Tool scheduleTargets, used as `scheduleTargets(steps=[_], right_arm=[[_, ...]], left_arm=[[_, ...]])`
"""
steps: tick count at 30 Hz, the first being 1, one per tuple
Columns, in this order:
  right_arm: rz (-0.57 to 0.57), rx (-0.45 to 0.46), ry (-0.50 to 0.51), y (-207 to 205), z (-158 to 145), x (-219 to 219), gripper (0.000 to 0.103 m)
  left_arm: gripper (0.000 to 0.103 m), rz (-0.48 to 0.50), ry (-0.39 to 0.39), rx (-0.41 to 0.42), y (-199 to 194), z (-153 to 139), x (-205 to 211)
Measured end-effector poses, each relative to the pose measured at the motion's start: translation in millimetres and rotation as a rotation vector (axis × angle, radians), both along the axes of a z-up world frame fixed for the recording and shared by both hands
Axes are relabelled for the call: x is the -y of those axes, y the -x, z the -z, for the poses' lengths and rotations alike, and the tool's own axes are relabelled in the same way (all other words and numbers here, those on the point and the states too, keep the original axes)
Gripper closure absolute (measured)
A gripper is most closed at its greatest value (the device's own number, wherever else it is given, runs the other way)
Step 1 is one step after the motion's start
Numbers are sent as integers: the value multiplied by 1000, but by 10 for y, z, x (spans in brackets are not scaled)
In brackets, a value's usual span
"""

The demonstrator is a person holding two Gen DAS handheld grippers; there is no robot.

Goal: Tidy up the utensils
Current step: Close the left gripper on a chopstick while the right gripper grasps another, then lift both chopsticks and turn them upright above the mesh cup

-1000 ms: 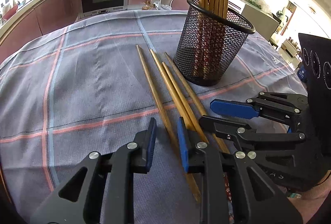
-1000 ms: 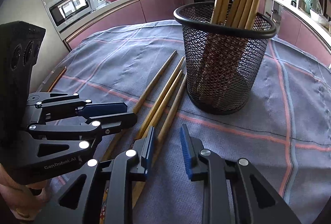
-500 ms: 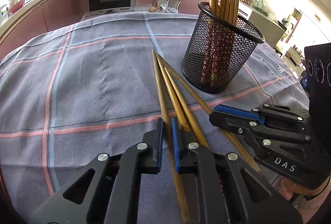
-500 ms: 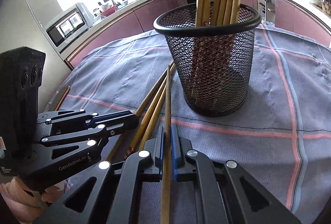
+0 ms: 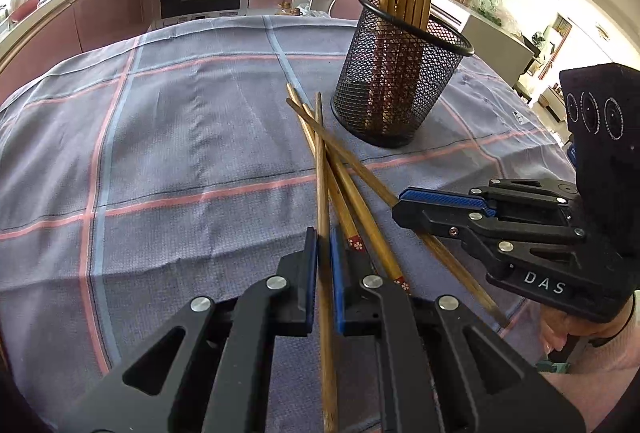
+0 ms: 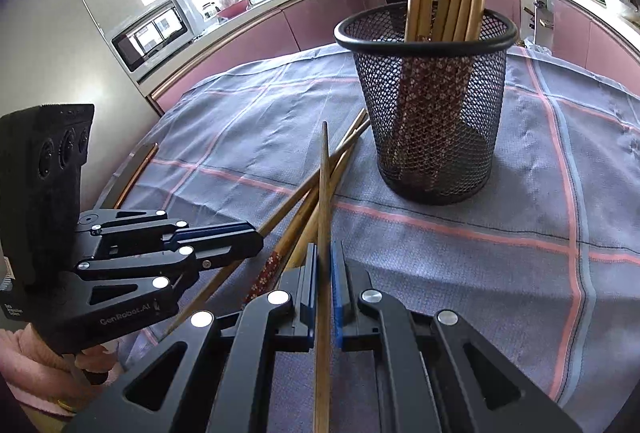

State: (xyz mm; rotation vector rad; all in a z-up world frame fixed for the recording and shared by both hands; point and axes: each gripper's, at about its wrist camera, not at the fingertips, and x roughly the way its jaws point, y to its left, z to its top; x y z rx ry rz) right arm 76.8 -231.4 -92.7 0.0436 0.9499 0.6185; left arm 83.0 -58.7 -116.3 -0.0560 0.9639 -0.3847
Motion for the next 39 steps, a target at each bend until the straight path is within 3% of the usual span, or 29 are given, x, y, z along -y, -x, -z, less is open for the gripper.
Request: scheduleTargets(steps=[11, 16, 21, 39], right_arm=[[-3, 6, 29, -129, 44, -91, 94], [-17, 2, 31, -157, 47, -113, 94], [-17, 7, 18, -165, 24, -84, 96], [-28, 88, -46, 17, -255, 37, 97]], left_arm=[[83, 28, -18, -5, -245, 15, 39], [83, 36, -12, -5, -383, 15, 73], [95, 22, 6, -6, -442, 14, 84], [95, 9, 32, 64, -198, -240, 75]])
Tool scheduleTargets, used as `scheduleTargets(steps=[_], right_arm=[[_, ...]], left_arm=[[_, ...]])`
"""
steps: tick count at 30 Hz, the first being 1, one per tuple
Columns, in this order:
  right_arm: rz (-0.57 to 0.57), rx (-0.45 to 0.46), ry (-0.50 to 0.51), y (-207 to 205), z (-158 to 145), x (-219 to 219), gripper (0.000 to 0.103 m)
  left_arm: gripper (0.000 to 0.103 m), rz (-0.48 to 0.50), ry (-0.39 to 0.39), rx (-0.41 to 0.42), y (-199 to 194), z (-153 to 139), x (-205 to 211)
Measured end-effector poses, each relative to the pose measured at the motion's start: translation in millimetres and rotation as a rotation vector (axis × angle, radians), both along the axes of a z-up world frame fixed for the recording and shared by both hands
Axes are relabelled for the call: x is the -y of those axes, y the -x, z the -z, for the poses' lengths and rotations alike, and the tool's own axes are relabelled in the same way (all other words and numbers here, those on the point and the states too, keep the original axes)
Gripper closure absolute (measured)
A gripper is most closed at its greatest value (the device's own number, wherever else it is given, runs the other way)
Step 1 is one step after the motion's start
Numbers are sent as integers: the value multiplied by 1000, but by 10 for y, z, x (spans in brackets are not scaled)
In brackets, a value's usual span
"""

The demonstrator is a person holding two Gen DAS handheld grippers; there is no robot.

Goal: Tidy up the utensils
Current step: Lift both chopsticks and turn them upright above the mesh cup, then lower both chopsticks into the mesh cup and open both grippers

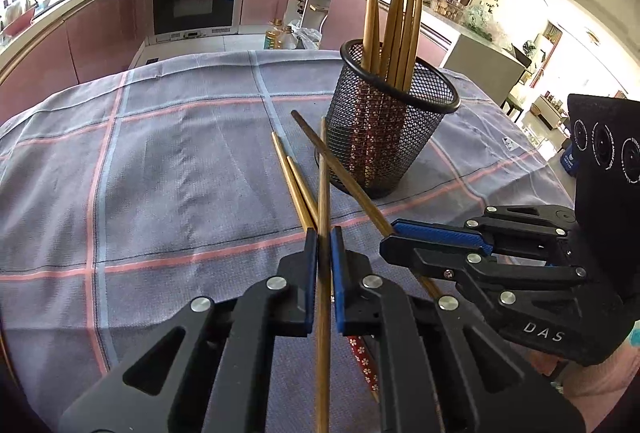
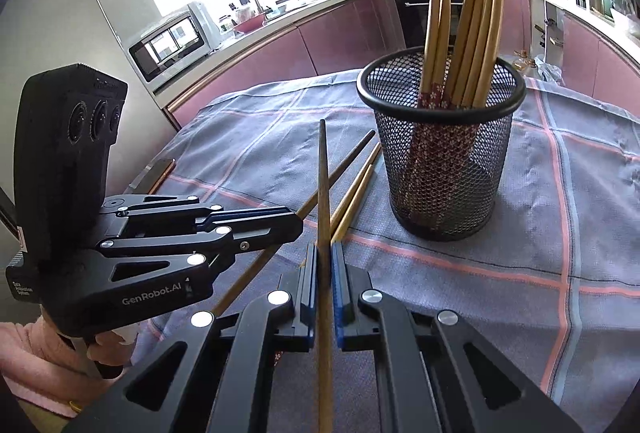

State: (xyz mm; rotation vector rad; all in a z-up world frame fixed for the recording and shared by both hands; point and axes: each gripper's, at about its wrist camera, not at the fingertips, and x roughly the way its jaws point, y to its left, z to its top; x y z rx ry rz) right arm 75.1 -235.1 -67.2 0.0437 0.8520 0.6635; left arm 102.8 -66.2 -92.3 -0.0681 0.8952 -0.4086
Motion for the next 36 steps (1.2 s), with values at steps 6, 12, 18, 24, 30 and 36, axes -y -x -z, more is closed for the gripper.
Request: scheduleTargets(steps=[6, 12, 18, 24, 30, 36], right_arm=[[5, 40, -19, 63, -159, 58, 97], [22, 75, -40, 119, -289, 120, 97], [34, 96, -62, 144, -373, 181, 97], [47, 122, -80, 147, -455, 261, 97], [60, 143, -103, 168, -525, 353, 97], [67, 163, -120, 164, -620, 375, 97]], left_arm=[[96, 4, 30, 31, 83, -174, -66], [96, 17, 65, 55, 162, -334, -118], [96, 21, 93, 74, 236, -469, -182], [96, 19, 126, 93, 272, -595, -249], [96, 22, 144, 124, 320, -714, -295], [96, 19, 164, 147, 342, -808, -325]])
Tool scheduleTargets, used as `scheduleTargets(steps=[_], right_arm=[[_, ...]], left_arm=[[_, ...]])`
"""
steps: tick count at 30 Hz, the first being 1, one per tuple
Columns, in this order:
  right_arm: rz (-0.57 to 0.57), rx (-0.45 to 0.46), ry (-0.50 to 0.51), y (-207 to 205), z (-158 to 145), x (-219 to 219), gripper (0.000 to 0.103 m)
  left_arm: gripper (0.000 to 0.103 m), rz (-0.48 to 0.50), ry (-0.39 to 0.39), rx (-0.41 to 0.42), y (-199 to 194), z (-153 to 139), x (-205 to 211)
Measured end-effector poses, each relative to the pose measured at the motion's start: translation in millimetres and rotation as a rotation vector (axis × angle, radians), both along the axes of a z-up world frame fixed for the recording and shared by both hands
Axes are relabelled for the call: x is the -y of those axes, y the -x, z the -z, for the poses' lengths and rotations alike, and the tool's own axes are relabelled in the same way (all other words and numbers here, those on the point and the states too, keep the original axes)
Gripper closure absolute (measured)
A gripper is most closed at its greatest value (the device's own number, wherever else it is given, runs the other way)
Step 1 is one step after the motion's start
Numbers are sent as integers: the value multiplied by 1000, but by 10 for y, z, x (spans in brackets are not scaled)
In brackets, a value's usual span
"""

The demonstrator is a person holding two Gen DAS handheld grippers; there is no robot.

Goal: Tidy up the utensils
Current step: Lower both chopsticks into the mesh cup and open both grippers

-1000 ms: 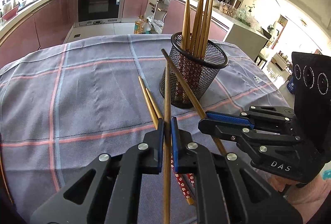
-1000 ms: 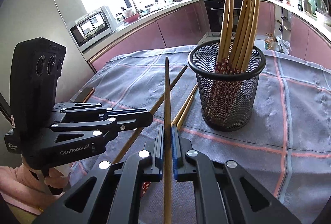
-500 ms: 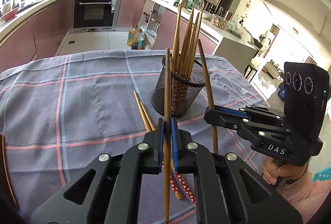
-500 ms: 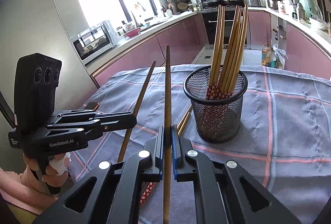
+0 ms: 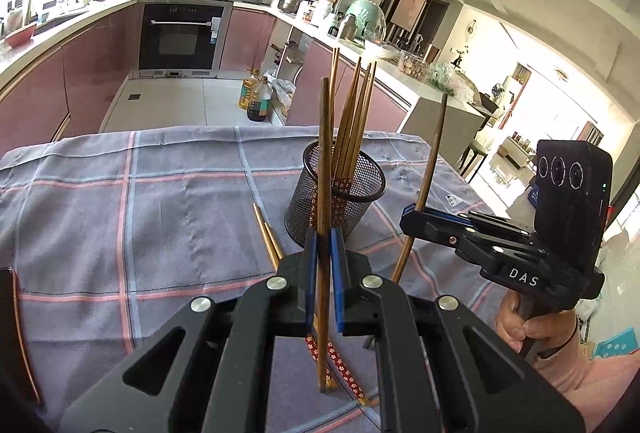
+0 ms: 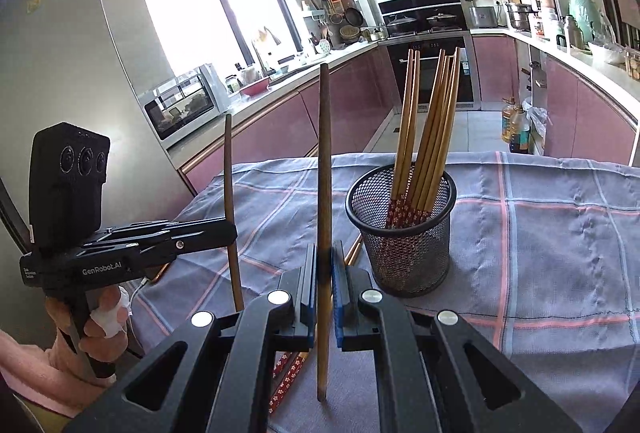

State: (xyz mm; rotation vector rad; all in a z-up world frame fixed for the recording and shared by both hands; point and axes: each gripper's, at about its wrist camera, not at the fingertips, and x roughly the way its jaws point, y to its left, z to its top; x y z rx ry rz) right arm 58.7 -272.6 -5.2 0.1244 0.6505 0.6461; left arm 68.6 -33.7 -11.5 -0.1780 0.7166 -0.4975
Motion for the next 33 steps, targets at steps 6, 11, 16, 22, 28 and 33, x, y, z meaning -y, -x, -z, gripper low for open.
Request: scheduleTargets(steps=[6, 11, 16, 22, 28, 33], right_arm=[[-3, 33, -6, 12, -103, -24, 97], [0, 61, -12, -31, -215, 15, 97], [8, 92, -12, -42, -321, 57, 97], [20, 131, -13, -75, -478, 133, 97], [37, 176, -12, -99, -680, 194, 97], [45, 206, -16, -133, -813, 233, 97]], left_arm=[[96, -4, 22, 15, 8, -86, -21], [96, -6, 34, 35, 9, -169, -14], [96, -3, 38, 60, -6, -275, 20], [96, -4, 49, 87, -46, -388, 63], [96, -7, 54, 125, -134, -539, 98], [96, -3, 66, 157, -186, -695, 108]])
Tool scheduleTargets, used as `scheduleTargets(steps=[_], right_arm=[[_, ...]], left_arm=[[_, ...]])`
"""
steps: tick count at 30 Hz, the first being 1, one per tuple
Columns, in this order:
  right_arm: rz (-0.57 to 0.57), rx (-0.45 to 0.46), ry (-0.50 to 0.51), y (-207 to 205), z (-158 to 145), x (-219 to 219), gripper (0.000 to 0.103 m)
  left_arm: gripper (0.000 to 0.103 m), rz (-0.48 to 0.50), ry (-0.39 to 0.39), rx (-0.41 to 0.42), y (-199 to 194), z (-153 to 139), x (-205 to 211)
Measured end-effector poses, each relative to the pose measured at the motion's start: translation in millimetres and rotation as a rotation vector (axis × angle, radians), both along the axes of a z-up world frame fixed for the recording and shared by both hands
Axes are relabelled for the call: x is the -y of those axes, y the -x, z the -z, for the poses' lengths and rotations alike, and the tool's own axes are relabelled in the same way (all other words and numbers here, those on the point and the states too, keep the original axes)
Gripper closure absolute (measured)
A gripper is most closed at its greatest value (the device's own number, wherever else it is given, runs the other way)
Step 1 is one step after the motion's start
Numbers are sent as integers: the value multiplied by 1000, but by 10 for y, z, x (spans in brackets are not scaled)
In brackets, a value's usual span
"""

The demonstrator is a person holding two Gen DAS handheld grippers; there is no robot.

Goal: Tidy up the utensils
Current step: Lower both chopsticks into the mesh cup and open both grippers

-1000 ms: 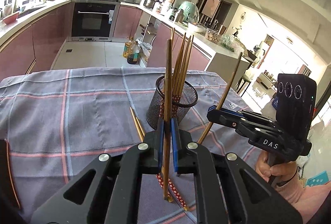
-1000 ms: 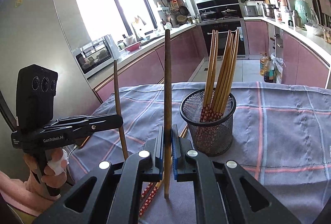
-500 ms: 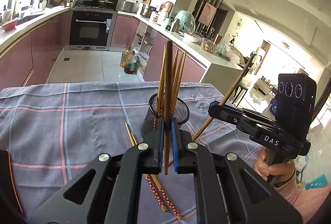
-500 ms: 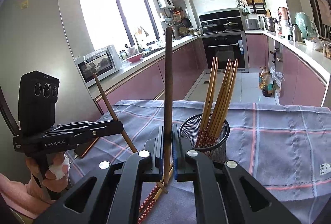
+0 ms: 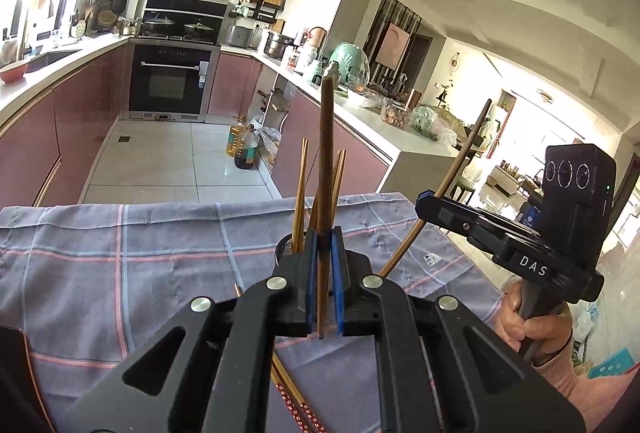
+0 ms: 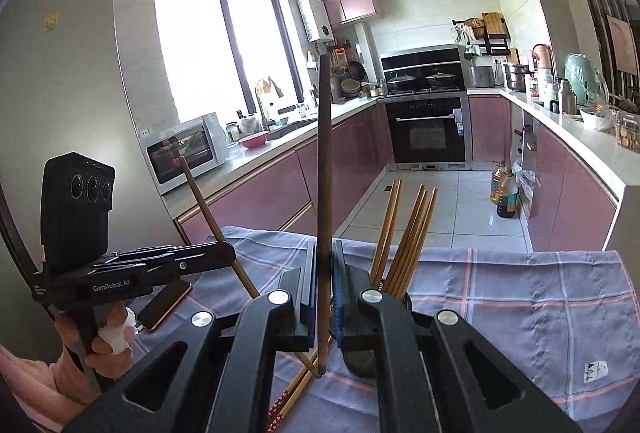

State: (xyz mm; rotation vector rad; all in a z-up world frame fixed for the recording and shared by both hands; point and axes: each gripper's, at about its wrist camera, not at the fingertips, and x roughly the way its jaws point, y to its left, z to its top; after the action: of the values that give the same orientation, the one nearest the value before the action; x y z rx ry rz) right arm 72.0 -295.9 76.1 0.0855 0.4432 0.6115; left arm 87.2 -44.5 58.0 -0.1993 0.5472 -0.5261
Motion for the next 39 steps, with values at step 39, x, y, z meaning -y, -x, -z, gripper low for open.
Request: scheduleTargets(steps=[39], right_arm=[[46, -72, 29, -599, 257, -108, 97]], left_arm=[[96, -18, -188, 2, -355, -97, 545]])
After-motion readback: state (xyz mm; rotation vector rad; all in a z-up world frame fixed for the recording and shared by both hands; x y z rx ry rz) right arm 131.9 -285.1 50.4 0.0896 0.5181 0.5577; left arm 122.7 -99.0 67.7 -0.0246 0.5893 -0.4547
